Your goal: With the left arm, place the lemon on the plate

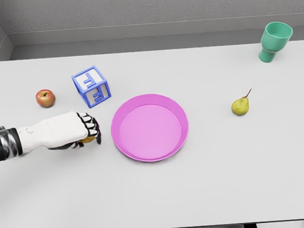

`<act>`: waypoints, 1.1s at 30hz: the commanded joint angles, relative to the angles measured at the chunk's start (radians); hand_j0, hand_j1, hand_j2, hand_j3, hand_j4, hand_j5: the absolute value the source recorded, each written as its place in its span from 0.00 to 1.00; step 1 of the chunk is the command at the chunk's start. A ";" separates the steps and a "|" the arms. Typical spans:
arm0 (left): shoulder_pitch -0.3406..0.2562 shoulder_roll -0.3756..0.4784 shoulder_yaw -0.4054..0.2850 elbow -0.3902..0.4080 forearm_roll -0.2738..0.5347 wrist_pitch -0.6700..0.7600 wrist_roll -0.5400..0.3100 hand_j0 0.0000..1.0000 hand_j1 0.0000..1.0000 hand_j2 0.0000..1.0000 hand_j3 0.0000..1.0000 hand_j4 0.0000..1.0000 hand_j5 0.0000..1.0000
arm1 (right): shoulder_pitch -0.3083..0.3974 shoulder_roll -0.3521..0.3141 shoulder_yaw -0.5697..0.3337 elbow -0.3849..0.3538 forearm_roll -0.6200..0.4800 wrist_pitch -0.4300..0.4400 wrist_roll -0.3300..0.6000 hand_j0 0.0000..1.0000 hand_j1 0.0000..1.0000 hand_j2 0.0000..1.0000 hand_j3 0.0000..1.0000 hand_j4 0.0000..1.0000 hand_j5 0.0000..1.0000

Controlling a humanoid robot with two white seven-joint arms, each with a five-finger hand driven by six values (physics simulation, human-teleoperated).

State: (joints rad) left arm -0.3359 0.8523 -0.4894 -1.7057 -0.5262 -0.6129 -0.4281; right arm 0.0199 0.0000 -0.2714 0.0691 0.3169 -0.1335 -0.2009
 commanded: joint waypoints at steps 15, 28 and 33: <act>-0.048 -0.122 -0.011 -0.023 0.005 0.002 -0.018 0.55 0.55 0.55 0.55 0.55 0.55 | 0.000 0.000 0.000 0.000 -0.001 0.000 0.000 1.00 1.00 1.00 1.00 1.00 1.00; -0.132 -0.245 -0.025 -0.019 0.015 0.002 -0.074 1.00 1.00 1.00 1.00 1.00 1.00 | 0.000 0.000 0.000 0.000 -0.001 0.000 0.000 1.00 1.00 1.00 1.00 1.00 1.00; -0.114 -0.093 0.077 -0.009 0.058 0.002 -0.074 1.00 1.00 1.00 1.00 1.00 1.00 | 0.000 0.000 0.000 0.000 -0.001 0.000 0.000 1.00 1.00 1.00 1.00 1.00 1.00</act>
State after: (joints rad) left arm -0.4495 0.7004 -0.4496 -1.7182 -0.4954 -0.6133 -0.5021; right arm 0.0199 0.0000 -0.2714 0.0691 0.3171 -0.1335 -0.2010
